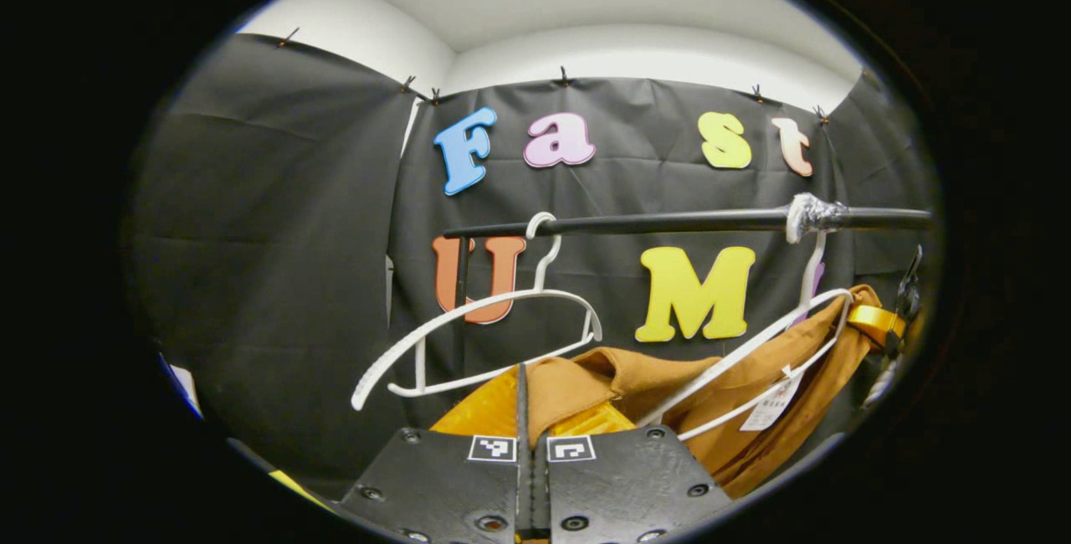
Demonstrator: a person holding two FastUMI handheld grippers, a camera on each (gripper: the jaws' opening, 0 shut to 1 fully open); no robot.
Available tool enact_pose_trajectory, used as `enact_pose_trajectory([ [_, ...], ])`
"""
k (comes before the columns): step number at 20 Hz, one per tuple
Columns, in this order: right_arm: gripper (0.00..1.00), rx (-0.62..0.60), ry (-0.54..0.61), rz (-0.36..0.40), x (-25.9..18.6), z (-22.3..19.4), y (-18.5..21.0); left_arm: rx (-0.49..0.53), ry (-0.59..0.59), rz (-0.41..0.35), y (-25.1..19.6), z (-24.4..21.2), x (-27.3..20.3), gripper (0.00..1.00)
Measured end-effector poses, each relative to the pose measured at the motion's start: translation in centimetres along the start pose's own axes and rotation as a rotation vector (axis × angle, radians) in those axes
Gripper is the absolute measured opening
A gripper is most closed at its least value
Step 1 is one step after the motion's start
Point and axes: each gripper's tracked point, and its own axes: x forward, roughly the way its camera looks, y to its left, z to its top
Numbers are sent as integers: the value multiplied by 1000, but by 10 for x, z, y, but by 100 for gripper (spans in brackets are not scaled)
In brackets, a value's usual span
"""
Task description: Grasp the clothes on the hanger with both hands and then place them into the laundry hamper below.
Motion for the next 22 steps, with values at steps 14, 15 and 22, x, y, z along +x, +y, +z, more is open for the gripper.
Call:
enact_pose_trajectory([
  [14, 4, 28, 84, 105, -22, -16, 31, -16, -24, 14, 0, 15, 7, 0],
  [15, 4, 56, 64, 134, -25, -12, 40, -22, -26, 13, 2, 16, 7, 0],
  [22, 2, -138, -68, -155, -19, 24, -8, -1, -20, -14, -2, 18, 11, 0],
])
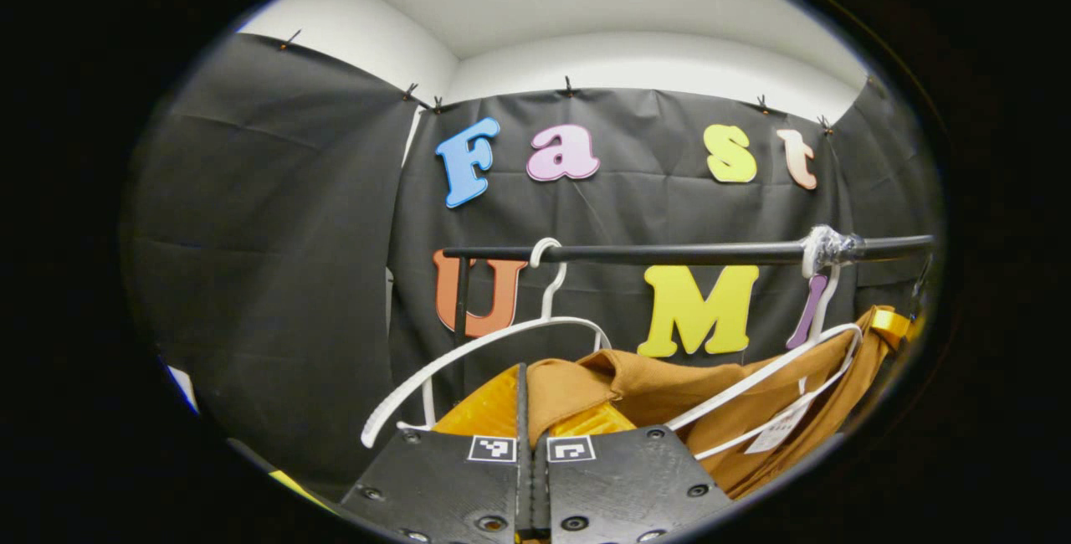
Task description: Grasp the clothes on the hanger with both hands and then place them into the laundry hamper below.
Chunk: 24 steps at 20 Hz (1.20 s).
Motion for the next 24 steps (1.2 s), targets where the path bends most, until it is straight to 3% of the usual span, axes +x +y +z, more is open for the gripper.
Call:
enact_pose_trajectory([
  [3, 2, -179, 17, -150, 4, 4, -22, 11, 16, -29, -11, -6, -1, 0],
  [6, 4, -273, 55, -181, 12, 2, -22, 18, 18, -39, -12, -9, 1, 0],
  [11, 4, -98, 113, -87, 30, 9, -34, -57, 56, -92, -13, -14, 12, 0],
  [12, 4, -84, 127, -89, 34, 11, -41, -48, 59, -110, -15, -13, 15, 3],
  [14, 3, -30, 184, -114, 38, 4, -60, -32, 76, -149, -20, -15, 20, 0],
  [18, 4, 72, 243, -162, 52, -19, -87, -5, 90, -157, -20, -25, 26, 0],
  [22, 5, 262, 321, -55, 59, -52, -86, -91, 103, -140, 1, -38, 25, 3],
  [24, 4, 353, 326, -21, 56, -57, -88, -128, 107, -147, 6, -43, 21, 0],
])
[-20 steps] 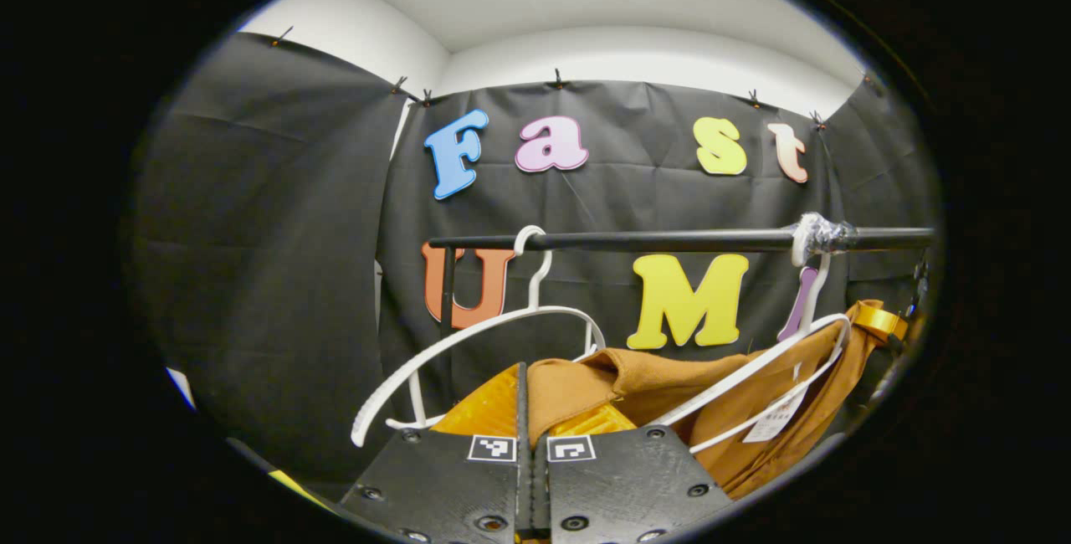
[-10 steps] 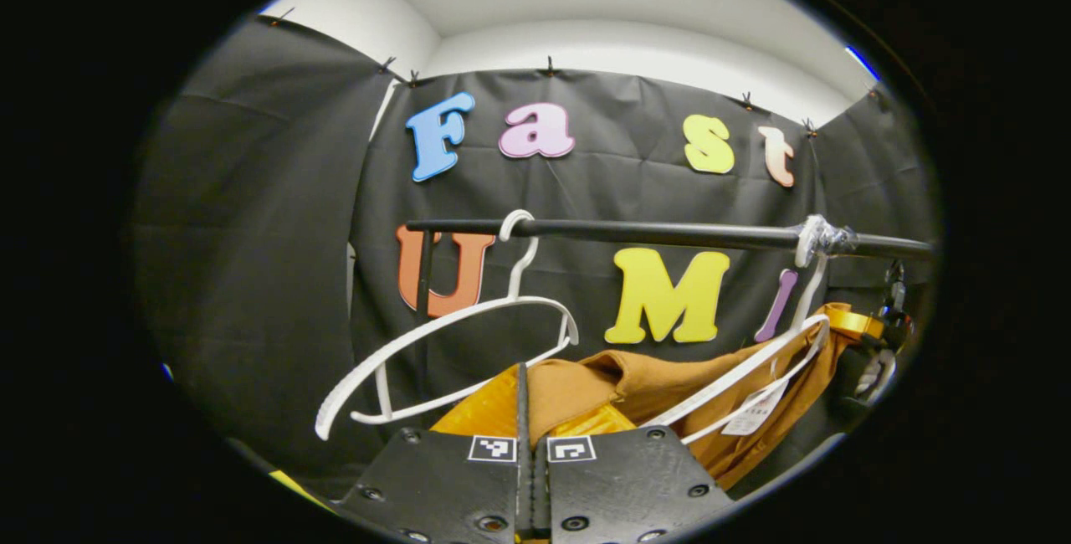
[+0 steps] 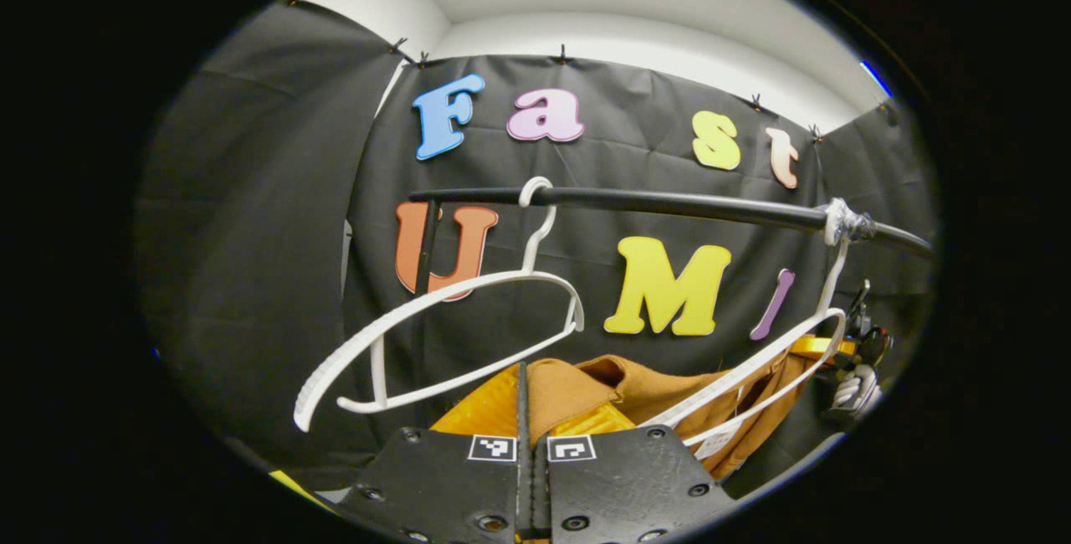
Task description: Grasp the clothes on the hanger with both hands and then place them into the laundry hamper below.
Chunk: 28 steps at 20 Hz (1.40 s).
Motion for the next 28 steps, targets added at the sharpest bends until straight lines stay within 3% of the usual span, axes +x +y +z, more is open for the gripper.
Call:
enact_pose_trajectory([
  [4, 4, 27, 61, -22, 7, -37, -23, -42, 33, 17, 19, -21, -2, 4],
  [9, 4, 91, 108, -80, 6, -92, -47, -79, 125, 117, 49, -72, -28, 4],
  [13, 3, 25, 193, -157, -11, -151, -55, -16, 201, 152, 51, -111, -55, 4],
  [14, 4, 12, 207, -161, -16, -162, -48, -11, 214, 148, 47, -118, -61, 0],
  [20, 4, -84, 224, -67, -28, -208, 38, -8, 195, 37, -5, -107, -90, 0],
  [28, 4, -184, 251, 51, -45, -276, 166, 12, 168, -214, -104, -93, -133, 4],
])
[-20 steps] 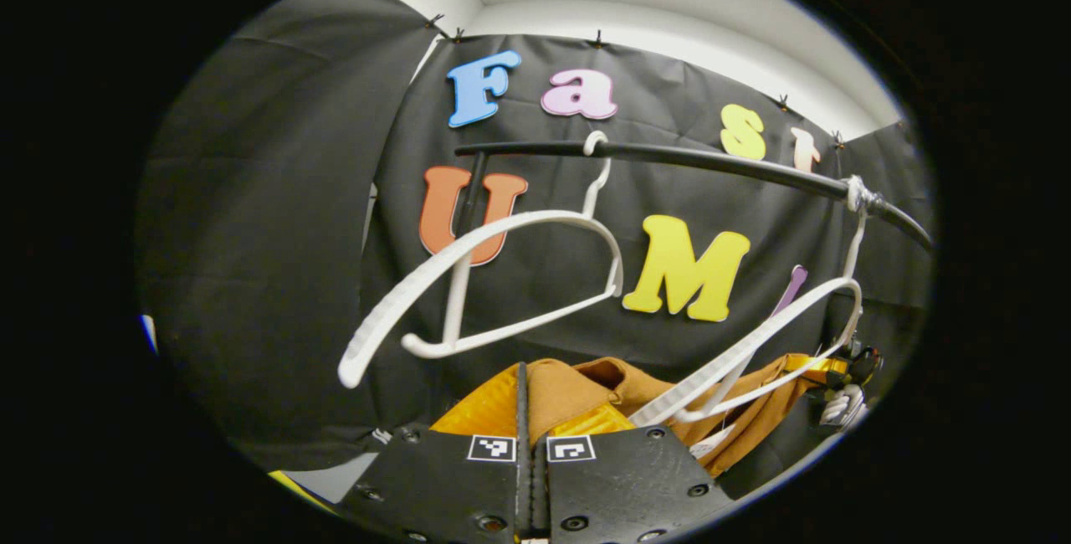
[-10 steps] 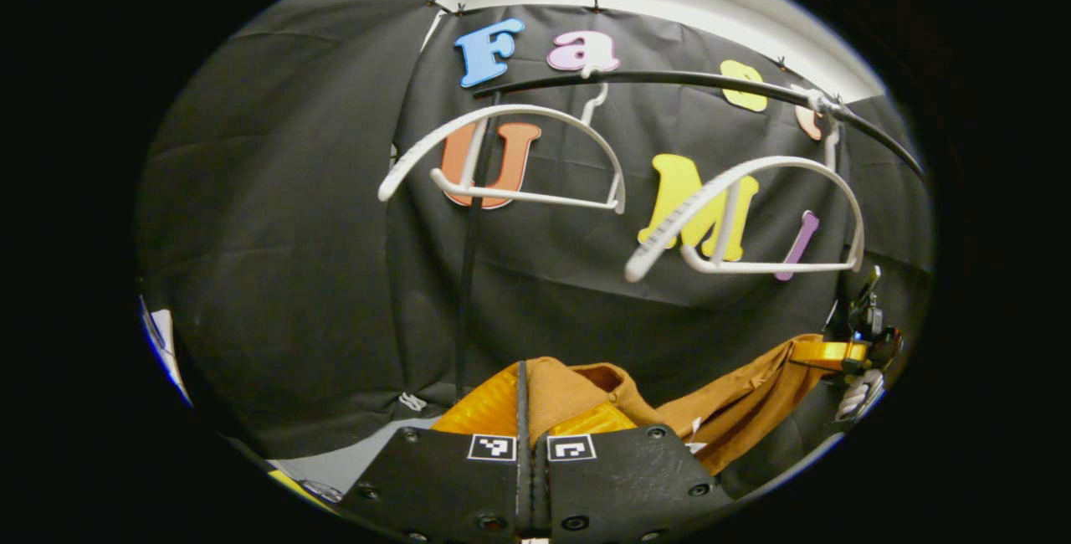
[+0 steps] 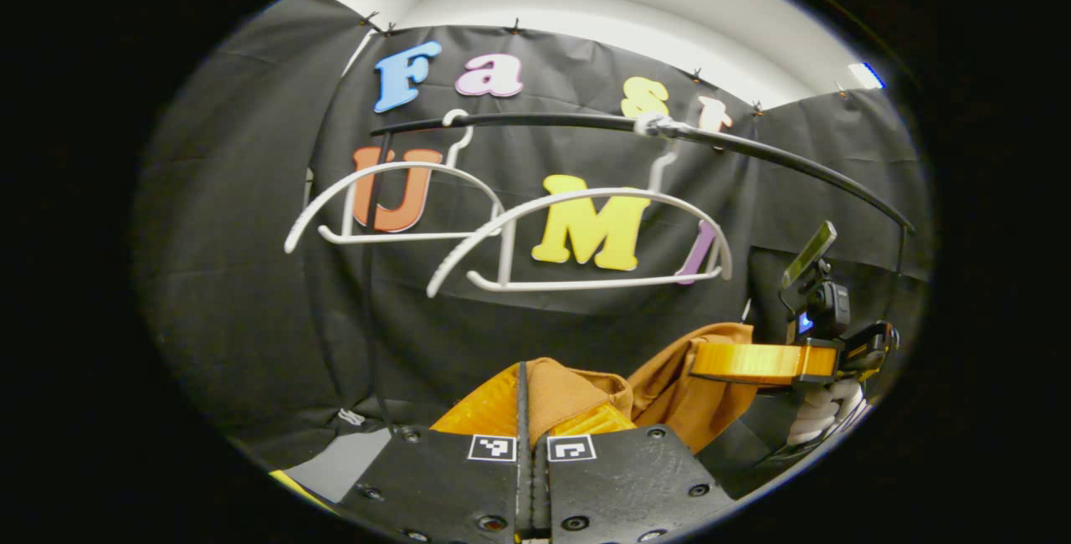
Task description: Grasp the clothes on the hanger with both hands and then place them into the laundry hamper below.
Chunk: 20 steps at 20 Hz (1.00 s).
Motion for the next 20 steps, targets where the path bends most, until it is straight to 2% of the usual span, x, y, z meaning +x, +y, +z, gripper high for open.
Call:
enact_pose_trajectory([
  [1, 4, -23, 11, -1, 0, -8, 9, -1, 3, -13, -7, -2, -5, 0],
  [5, 4, -81, 69, -52, -3, -47, 9, -26, 40, -55, -17, -26, -16, 0],
  [6, 4, -71, 82, -70, -4, -58, 4, -34, 56, -67, -18, -38, -17, 4],
  [7, 4, -56, 95, -89, -4, -69, -5, -46, 72, -75, -18, -50, -15, 0],
  [8, 4, -41, 103, -113, -3, -78, -14, -54, 93, -79, -16, -65, -13, 4],
  [10, 4, -26, 121, -166, 8, -99, -39, -61, 143, -64, -8, -95, -8, 4],
  [11, 4, -15, 145, -198, 13, -113, -53, -64, 167, -57, -6, -114, -5, 0],
  [12, 4, -4, 172, -228, 12, -135, -67, -72, 197, -45, -2, -132, -3, 4],
  [15, 3, -5, 289, -389, 3, -189, -126, -126, 316, -11, 2, -204, 0, 0],
  [18, 4, 61, 384, -480, -9, -238, -159, -161, 437, 29, 5, -270, -6, 0],
  [20, 4, 82, 465, -572, -20, -278, -189, -193, 537, 44, 0, -315, -9, 0],
])
